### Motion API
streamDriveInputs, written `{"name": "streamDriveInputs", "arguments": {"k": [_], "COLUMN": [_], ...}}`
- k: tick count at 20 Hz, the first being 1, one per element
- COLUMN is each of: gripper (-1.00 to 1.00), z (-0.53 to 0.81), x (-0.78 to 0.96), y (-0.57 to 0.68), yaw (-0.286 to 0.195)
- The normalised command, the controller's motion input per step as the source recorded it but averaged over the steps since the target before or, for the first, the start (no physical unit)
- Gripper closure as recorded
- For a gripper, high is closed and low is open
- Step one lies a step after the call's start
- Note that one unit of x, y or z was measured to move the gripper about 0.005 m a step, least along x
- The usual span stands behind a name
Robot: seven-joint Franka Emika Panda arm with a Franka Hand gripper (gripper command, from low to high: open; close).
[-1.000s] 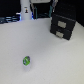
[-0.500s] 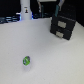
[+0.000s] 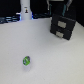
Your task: Open the kcup holder, insert the kcup into the holder, and close the kcup holder
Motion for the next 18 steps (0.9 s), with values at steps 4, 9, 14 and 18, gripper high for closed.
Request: {"name": "streamDriveInputs", "arguments": {"k": [4, 9, 14, 18], "gripper": [-1.0, -1.0, -1.0, -1.0], "z": [-0.14, -0.21, -0.27, -0.33], "x": [-0.22, -0.19, -0.12, -0.09], "y": [0.66, 0.6, 0.53, 0.47], "yaw": [-0.175, -0.165, -0.152, -0.14]}}
